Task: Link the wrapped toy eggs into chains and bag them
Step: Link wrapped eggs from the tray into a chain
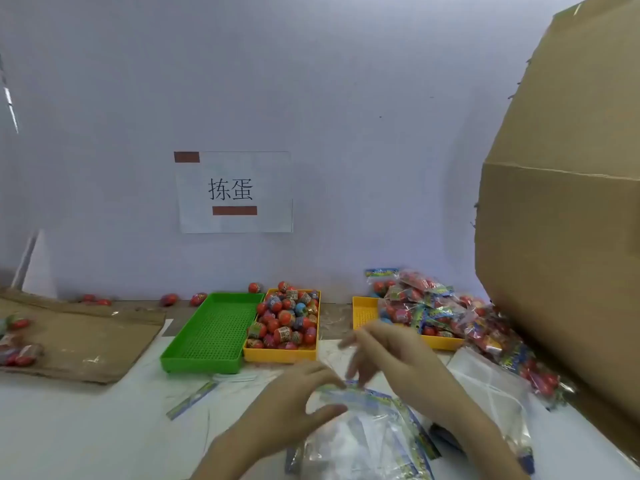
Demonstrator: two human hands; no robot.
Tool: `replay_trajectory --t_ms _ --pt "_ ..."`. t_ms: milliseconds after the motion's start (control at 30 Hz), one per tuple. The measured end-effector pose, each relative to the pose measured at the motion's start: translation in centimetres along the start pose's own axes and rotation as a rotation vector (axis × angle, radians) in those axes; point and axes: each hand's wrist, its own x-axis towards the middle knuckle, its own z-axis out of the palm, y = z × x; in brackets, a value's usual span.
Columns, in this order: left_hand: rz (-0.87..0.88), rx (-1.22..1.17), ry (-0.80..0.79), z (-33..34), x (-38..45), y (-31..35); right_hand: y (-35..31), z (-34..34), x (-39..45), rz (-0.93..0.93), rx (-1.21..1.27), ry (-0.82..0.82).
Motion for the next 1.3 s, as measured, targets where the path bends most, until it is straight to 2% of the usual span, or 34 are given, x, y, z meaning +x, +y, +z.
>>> replay_trajectory --t_ms 67,133,200,333,433,567,700,767,900,1133,1200,1300 --pt "0.035 0.054 -0.085 0.5 2.2 -1.2 1.1 0.7 3.8 -0.022 -0.121 0.182" --pt "0.089 0.136 -0.157 1.2 3.8 -2.2 2.8 1.4 7.1 0.004 -0.206 0.255" --pt "0.136 0.152 -0.155 2.5 3.9 -3.8 5.1 2.3 8.8 0.034 -0.264 0.288" --pt "0.190 0.211 -0.011 3.5 3.8 -5.4 8.9 3.1 9.3 0.095 -0.321 0.340" --pt "0.225 0.207 0.196 3.4 3.9 -5.6 10.0 3.6 8.9 0.105 -0.269 0.403" --pt "-0.082 -0.197 0.395 2.7 4.0 -5.5 9.7 3.6 8.1 0.154 -0.197 0.473" --pt "-0.304 -0.501 0.522 1.4 3.8 -6.0 8.8 3.1 7.8 0.290 0.004 0.288" --pt "-0.336 -0.572 0.545 1.1 3.8 -6.1 8.8 3.2 7.9 0.332 0.019 0.232" --pt "-0.339 -0.646 0.545 0.8 3.8 -5.2 8.8 3.5 7.8 0.341 0.049 0.229" --pt "-0.397 -0.752 0.565 1.1 3.7 -4.2 8.5 3.0 7.8 0.308 0.328 0.348" --pt "-0.400 -0.631 0.576 0.9 3.3 -3.9 8.5 3.0 7.7 0.269 0.298 0.374" --pt "-0.194 -0.147 0.575 0.5 2.7 -3.5 8.7 3.0 7.5 0.162 0.047 0.356"
